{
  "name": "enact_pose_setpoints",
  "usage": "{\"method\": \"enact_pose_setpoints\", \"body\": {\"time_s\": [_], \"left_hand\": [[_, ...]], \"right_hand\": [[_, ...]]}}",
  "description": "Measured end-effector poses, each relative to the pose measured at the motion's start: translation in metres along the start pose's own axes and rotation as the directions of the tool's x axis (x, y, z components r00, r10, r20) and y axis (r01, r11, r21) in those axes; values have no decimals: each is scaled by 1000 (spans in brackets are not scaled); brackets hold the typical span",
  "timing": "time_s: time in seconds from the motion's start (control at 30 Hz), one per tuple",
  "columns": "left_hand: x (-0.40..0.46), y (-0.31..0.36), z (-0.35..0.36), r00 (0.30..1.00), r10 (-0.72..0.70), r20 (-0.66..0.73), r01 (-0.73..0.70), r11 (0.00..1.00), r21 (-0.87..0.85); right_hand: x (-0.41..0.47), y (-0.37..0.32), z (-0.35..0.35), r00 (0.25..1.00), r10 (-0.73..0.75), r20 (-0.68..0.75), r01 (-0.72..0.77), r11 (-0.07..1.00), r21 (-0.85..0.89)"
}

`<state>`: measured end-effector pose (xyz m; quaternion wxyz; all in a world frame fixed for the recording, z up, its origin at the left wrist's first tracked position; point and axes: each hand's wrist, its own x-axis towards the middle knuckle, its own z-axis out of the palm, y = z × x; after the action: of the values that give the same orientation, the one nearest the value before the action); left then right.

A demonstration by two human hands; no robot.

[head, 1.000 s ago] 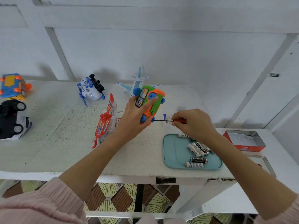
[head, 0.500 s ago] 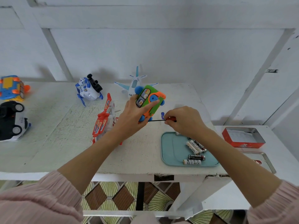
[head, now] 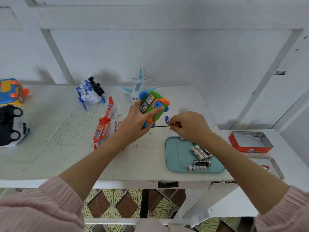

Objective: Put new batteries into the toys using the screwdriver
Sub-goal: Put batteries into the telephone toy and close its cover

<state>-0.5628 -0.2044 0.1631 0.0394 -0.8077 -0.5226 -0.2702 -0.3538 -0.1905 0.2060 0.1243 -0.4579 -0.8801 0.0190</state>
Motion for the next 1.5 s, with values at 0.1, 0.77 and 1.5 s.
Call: {"method": "enact_pose_setpoints", "body": {"time_s": [0.1, 0.77, 1.5], "left_hand": [[-1, -1, 0, 998, -66, -16, 65, 996, -60], [-3, 16, -8, 858, -511, 59, 306, 415, -857], [-10, 20, -12, 737, -593, 325, 498, 152, -854]], "right_hand": [[-3, 2, -2, 1000, 24, -12, -23, 998, 58], [-7, -7, 5, 973, 112, -204, -23, 918, 395], [11, -21, 12, 991, -36, -130, 73, 952, 296]]}}
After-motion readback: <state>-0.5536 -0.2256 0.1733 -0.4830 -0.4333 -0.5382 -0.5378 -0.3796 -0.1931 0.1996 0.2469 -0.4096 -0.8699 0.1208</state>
